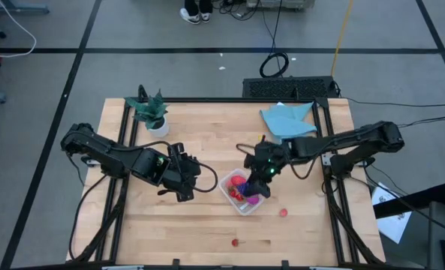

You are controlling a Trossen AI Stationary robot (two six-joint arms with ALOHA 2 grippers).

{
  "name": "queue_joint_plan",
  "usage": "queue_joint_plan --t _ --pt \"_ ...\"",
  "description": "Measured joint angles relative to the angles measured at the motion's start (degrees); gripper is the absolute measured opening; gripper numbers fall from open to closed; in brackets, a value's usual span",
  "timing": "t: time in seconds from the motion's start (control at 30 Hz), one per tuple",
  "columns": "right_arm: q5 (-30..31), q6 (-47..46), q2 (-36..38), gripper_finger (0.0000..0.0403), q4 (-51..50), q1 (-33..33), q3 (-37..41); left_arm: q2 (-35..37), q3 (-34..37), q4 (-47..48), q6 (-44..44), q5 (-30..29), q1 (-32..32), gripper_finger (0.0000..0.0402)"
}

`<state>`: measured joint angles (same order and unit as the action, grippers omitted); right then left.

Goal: Pick and placing Produce into tupperware
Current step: Put the grapes into the transparent container

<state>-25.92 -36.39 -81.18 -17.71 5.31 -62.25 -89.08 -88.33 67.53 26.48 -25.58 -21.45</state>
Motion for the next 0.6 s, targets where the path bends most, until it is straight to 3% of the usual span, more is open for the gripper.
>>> queue_joint_plan --t 0.23,0.37,0.6 --pt "0.07 6.25 -4.42 0.0226 -2.11 2.53 -5.67 0.00 0.00 -0.02 -0.37 0.04 -0.02 0.0237" --pt "0.60 11.61 -7.09 0.0226 -10.55 2.63 -12.59 0.00 0.00 -0.01 -0.31 0.10 -0.04 0.0237" --pt "9.99 17.84 -10.48 0.0226 -26.57 2.01 -21.06 0.00 0.00 1.18 -0.20 0.19 -0.04 0.0237"
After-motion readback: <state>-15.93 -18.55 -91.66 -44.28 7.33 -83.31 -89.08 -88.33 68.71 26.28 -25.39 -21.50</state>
